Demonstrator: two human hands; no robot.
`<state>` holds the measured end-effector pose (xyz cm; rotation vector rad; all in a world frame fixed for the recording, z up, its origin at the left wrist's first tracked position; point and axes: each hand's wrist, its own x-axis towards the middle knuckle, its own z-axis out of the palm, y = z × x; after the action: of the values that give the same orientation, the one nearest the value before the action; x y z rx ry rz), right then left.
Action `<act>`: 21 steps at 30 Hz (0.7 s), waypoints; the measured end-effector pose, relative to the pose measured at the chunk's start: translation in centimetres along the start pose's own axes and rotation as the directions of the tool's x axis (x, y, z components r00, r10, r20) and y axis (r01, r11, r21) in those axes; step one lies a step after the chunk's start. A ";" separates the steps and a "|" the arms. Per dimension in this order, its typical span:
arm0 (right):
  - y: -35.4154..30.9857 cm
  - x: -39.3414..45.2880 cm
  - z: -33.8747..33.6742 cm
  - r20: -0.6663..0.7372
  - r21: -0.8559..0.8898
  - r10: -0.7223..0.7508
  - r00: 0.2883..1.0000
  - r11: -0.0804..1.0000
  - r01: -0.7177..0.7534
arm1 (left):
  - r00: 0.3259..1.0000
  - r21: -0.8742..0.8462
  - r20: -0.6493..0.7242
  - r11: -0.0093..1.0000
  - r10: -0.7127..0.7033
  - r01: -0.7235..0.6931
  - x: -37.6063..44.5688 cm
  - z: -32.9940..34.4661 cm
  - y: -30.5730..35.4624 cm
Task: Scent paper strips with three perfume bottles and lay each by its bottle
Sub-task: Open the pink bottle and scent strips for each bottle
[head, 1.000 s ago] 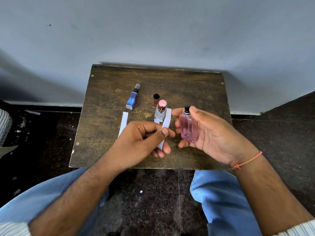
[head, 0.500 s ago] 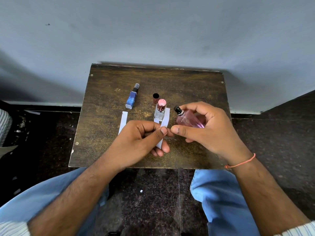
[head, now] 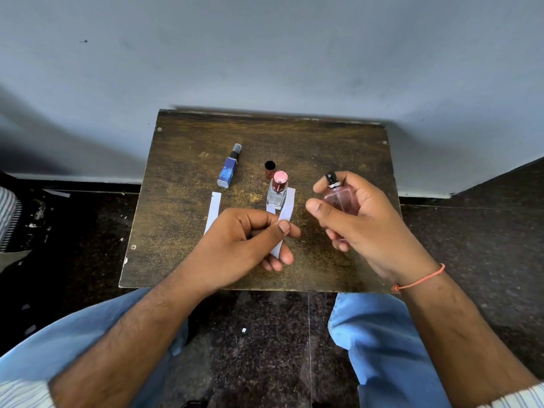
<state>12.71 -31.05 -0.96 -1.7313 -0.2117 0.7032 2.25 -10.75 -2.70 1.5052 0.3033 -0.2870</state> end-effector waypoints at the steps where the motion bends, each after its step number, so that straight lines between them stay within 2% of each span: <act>1: -0.2 0.0 0.0 0.028 0.067 0.032 0.999 0.997 -0.034 | 1.000 0.000 0.000 1.000 -0.002 0.002 0.0 0.0 0.0; 4: -0.7 -0.1 0.2 0.134 0.248 0.136 0.982 0.954 -0.166 | 1.000 0.006 0.003 1.000 -0.007 0.007 0.0 0.0 0.0; 7: -0.7 0.1 0.3 0.124 0.278 0.199 0.972 0.933 -0.226 | 1.000 0.012 0.017 1.000 -0.013 0.013 -0.1 0.0 0.0; 11: -0.4 0.1 0.7 0.031 0.166 0.169 0.985 0.971 -0.172 | 0.999 0.016 0.041 1.000 -0.026 0.026 -0.1 0.1 -0.1; 16: -0.1 0.0 1.3 0.017 -0.031 0.060 0.998 0.998 -0.060 | 0.997 0.030 0.067 0.999 -0.040 0.038 -0.1 0.3 -0.1; 21: 0.2 -0.1 1.1 -0.083 -0.362 -0.116 0.990 0.929 0.078 | 0.996 0.044 0.077 0.998 -0.046 0.043 -0.2 0.4 -0.1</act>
<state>11.97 -30.24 -1.23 -2.0839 -0.3706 0.5222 2.05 -11.11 -2.72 1.5268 0.2706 -0.3886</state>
